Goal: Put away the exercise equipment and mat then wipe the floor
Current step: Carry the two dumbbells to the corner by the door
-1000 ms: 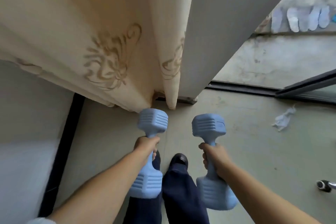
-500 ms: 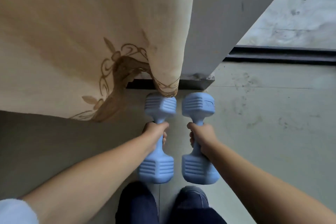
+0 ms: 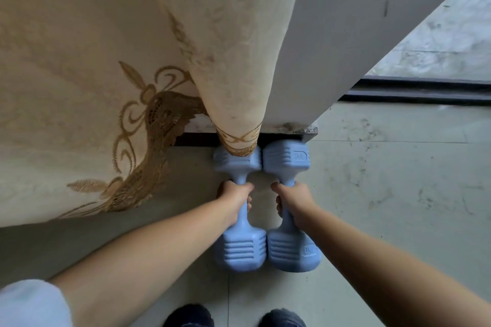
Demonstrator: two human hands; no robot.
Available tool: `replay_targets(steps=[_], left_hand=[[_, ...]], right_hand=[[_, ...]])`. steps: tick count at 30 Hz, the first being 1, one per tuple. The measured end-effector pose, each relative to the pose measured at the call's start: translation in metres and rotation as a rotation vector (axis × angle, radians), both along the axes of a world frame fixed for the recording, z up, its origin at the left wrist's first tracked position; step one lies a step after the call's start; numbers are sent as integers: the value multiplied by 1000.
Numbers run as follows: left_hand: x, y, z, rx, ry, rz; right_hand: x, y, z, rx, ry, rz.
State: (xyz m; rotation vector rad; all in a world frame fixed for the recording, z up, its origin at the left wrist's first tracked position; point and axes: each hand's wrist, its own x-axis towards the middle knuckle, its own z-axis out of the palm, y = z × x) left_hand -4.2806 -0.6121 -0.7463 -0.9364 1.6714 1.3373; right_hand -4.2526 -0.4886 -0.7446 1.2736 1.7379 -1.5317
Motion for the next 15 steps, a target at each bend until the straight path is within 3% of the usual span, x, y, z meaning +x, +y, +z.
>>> replay_targets(steps=[4,7,12,15], left_hand=[[0,-3,5,1,-15,-31],[0,-10,37,-6,-80,-146],[20,-22,154,-120,-86,-288],[34,-28,238,-349,121,-544]], right_hand=[[0,4,7,-83,-20,44],[2,8,37,16,-40,258],[27,10,142,340,-101,595],[44,11,236,474,-67,785]])
